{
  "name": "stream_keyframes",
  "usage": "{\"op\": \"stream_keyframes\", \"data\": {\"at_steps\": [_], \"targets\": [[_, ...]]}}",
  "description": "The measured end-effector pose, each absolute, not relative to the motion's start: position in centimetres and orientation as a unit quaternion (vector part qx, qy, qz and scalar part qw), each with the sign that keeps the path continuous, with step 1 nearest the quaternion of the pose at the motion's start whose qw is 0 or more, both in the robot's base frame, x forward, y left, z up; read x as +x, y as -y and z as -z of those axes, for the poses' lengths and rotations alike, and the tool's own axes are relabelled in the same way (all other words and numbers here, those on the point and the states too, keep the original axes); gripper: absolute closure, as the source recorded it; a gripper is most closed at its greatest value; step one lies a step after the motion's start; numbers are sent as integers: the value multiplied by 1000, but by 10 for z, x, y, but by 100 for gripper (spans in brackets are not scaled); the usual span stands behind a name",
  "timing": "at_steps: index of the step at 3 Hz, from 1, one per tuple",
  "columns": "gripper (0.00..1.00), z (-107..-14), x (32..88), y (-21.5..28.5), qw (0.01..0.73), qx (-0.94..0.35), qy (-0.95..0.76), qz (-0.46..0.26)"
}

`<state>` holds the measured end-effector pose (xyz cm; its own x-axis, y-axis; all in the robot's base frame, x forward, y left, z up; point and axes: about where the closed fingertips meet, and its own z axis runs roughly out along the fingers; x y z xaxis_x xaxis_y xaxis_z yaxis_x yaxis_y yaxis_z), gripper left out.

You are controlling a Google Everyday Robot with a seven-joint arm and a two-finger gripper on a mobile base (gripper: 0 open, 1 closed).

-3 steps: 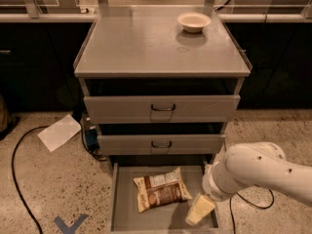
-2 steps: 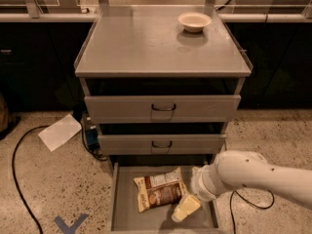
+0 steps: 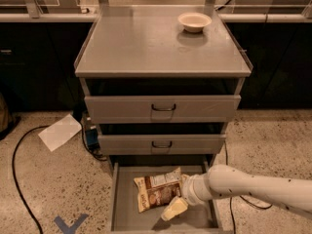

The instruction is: Pick brown chip bag from bottom drawer and place on counter

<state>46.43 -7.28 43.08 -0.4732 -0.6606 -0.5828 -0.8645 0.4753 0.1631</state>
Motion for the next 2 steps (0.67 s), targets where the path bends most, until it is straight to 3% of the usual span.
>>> {"op": "stream_keyframes", "data": {"at_steps": [1,2], "targets": [[0,-368,462,65,219,-444,-833,-247],[0,-368,462,65,220,-444,-833,-247]]}}
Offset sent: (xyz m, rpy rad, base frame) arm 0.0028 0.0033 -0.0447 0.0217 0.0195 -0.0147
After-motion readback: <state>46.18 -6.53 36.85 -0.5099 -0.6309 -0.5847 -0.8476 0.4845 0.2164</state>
